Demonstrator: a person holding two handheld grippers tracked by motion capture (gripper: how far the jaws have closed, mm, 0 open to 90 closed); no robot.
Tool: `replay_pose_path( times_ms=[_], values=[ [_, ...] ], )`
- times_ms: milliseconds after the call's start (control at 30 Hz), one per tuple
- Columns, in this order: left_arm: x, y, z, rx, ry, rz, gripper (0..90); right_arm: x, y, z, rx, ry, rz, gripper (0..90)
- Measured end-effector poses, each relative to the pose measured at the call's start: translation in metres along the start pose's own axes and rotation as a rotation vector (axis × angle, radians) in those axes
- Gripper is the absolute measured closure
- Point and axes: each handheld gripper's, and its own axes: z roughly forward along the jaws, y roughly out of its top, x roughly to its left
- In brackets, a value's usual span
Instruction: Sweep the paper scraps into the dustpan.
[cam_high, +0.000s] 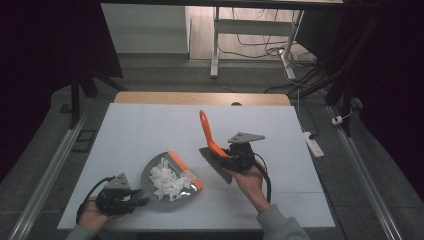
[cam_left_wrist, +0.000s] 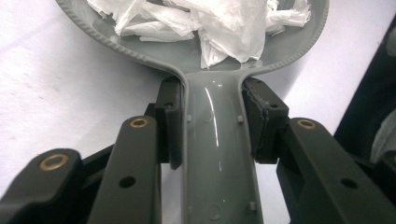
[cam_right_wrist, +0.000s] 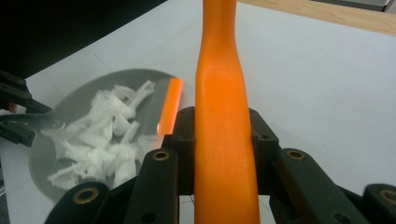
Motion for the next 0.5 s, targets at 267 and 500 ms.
replay_pose_path(
  times_ms=[267,500],
  values=[
    [0.000,0.000,-0.008,-0.081,0.045,-0.019,62.1,-0.011,-0.012,-0.020,-0.021,-0.007,0.020,70.4],
    [0.000,0.000,-0.015,-0.146,0.079,-0.050,62.1,-0.018,-0.021,-0.035,-0.044,-0.012,0.037,70.4]
  ],
)
